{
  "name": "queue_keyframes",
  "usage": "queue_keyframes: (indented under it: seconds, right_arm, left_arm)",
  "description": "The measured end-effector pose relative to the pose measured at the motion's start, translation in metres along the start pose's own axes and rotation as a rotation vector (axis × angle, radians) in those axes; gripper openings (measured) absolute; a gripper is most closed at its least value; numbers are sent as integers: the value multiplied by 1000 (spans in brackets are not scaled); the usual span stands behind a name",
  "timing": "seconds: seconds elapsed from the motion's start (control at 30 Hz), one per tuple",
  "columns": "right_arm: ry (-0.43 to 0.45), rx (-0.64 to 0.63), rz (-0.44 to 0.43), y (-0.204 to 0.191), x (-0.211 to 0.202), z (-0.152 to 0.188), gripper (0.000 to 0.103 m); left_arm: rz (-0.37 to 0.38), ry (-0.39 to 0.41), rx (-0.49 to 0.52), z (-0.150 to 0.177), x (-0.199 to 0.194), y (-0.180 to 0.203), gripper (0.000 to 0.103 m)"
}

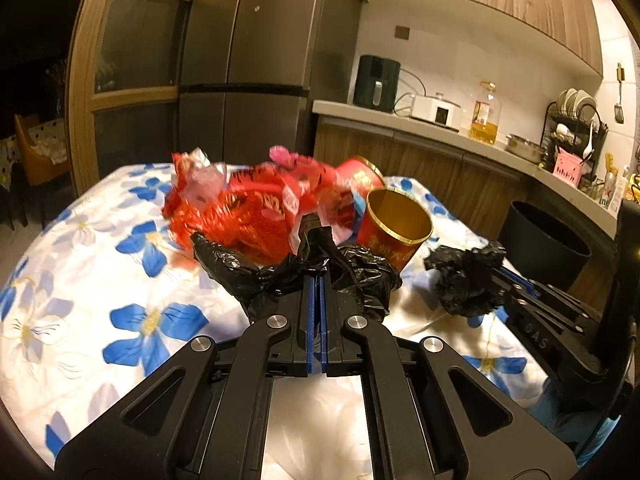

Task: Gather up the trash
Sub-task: 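Carry both black bags over the black bin with both tools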

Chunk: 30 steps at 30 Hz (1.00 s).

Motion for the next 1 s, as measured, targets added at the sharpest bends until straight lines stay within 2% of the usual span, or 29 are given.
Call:
queue_keyframes:
  seconds: [0.23, 0.4, 0.6, 0.8, 1.0]
  right_arm:
    - [68, 26, 10, 17, -39, -20, 11]
    - [130, 38, 29, 36, -65, -40, 11]
    - [207, 47, 123, 84, -94, -67, 11]
    - [263, 73, 256, 148, -113, -89, 11]
    - [308, 93, 374, 204, -121, -101, 11]
  left_arm:
    - [21, 65, 26, -24, -29, 22, 1]
    - [65, 103, 66, -41, -37, 55, 1]
    - [160, 141, 126, -65, -30, 119, 1]
    - [307, 186, 193, -87, -13, 208, 1]
    - [410, 188, 196, -95, 14, 274, 1]
Point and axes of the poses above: each gripper's, at about its wrist camera, not at the fingertips, and x roughly the way its jaws point, y to its right, z to its underside, the point moved 9 cm from there along x, roughly the way its jaws point, and after that the axes turned 5 degrees about -x, right-handed, at the moved point
